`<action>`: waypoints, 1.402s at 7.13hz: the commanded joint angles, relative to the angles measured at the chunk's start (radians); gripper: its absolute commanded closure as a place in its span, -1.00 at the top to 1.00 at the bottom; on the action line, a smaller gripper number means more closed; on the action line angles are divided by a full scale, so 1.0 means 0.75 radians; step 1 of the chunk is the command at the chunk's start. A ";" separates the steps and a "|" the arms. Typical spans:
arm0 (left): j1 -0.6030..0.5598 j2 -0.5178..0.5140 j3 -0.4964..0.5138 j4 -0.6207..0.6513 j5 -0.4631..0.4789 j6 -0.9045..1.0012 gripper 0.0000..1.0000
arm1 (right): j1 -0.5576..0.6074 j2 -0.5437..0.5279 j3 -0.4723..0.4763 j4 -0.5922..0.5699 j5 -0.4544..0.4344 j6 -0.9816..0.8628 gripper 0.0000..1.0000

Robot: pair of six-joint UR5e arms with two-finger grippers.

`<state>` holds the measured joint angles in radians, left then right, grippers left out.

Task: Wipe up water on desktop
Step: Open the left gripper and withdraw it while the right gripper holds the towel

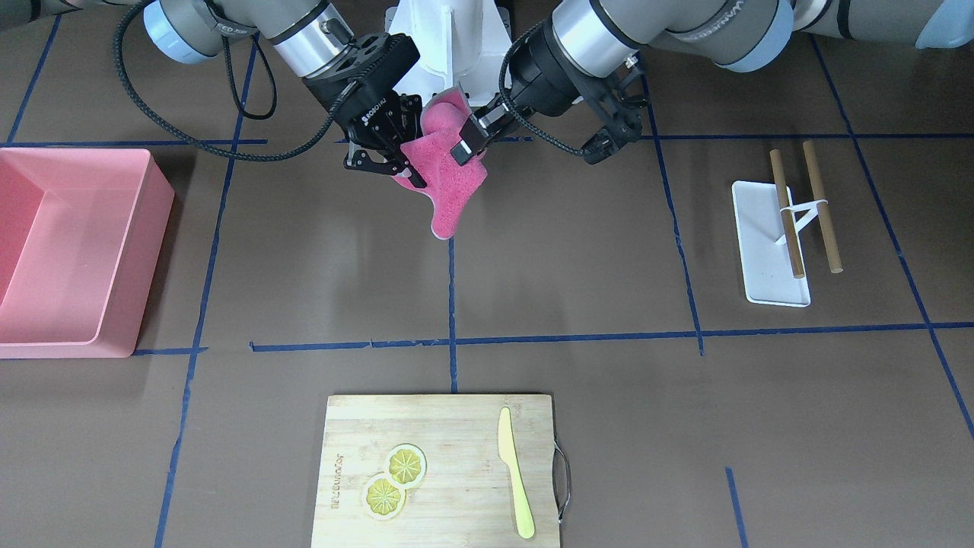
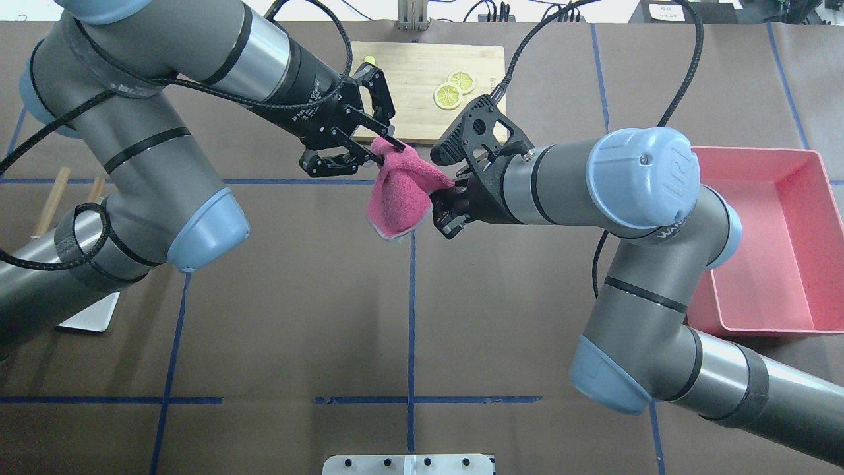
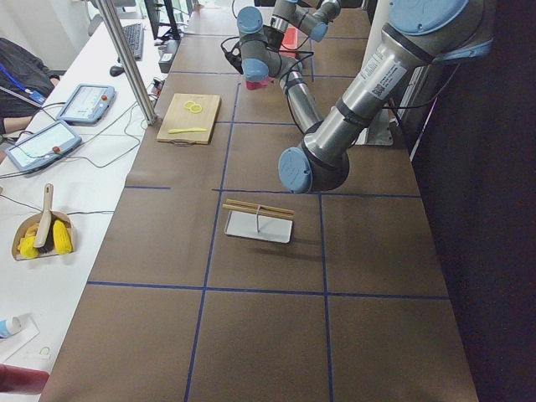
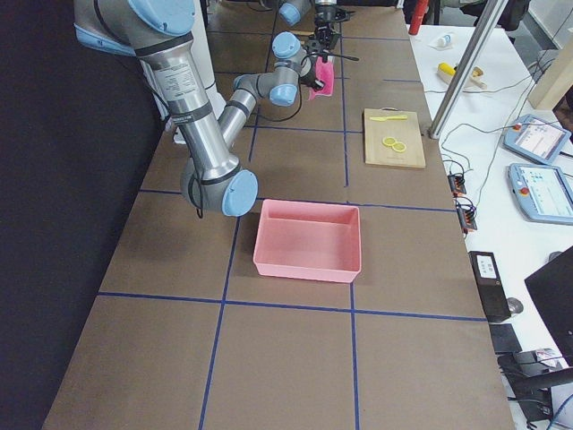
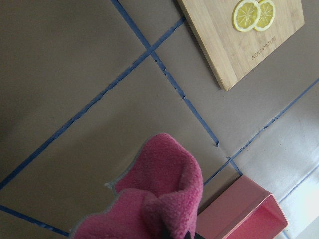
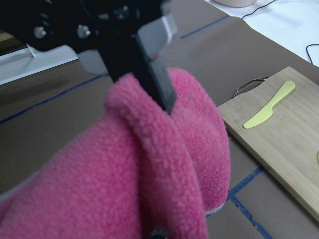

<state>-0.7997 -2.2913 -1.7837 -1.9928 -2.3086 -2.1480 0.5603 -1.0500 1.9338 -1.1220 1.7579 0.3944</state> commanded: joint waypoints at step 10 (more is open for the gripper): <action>-0.448 0.612 -0.238 0.673 -0.025 2.213 1.00 | 0.220 0.022 0.044 -0.688 0.370 0.712 -1.00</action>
<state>-1.0625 -1.9105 -1.9645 -1.5546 -2.3297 -0.7530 0.7010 -1.0303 1.9661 -1.6111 1.9663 0.7760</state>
